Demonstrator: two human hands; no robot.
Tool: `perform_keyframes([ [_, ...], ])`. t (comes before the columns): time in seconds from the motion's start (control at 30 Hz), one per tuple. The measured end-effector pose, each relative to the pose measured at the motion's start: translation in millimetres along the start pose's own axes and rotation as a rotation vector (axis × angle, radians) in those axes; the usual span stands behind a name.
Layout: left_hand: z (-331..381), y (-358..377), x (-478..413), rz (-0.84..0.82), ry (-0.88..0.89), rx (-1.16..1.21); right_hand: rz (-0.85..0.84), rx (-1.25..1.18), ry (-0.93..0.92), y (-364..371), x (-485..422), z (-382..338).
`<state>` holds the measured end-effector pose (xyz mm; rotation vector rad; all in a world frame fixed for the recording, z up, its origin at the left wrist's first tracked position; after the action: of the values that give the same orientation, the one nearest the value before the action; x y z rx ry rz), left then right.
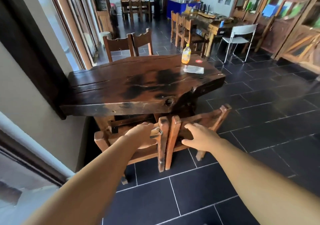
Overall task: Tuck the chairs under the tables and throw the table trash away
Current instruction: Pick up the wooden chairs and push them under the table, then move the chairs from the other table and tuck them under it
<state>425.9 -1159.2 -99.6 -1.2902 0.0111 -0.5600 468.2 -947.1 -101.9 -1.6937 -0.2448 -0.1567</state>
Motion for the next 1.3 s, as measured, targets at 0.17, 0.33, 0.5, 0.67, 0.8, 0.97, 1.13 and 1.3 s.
perform_keyframes([
  [0.17, 99, 17, -73, -0.052, 0.073, -0.019, -0.029, -0.053, 0.123, -9, -1, 121],
  [0.33, 219, 32, -150, -0.115, 0.143, -0.019, -0.030, -0.054, 0.221, -28, 5, 250],
  [0.5, 319, 52, -219, -0.164, 0.226, -0.002, -0.031, -0.085, 0.311, -39, 8, 356],
  [0.67, 377, 54, -273, -0.161, 0.254, -0.020, -0.040, -0.113, 0.391, -45, 1, 434],
  [0.8, 404, 54, -324, -0.153, 0.258, -0.036, -0.046, -0.134, 0.407, -51, -27, 480],
  [0.97, 426, 51, -405, -0.154, 0.264, -0.051, -0.055, -0.127, 0.375, -58, -92, 526],
  [1.13, 452, 44, -505, -0.164, 0.262, -0.025, -0.069, -0.103, 0.360, -73, -175, 583],
  [1.3, 483, 21, -600, -0.188, 0.271, -0.041, -0.073, -0.094, 0.354, -106, -255, 639],
])
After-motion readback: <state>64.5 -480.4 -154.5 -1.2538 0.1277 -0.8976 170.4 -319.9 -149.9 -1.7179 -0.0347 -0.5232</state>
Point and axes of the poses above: each hand's wrist, its own x-axis away from the middle knuckle, its own y-axis out of the palm, z = x × y, the point moved 6 cm from there along -x, towards the middle knuckle, and after that the axes turned 6 degrees about x, right-handed, at the moved point
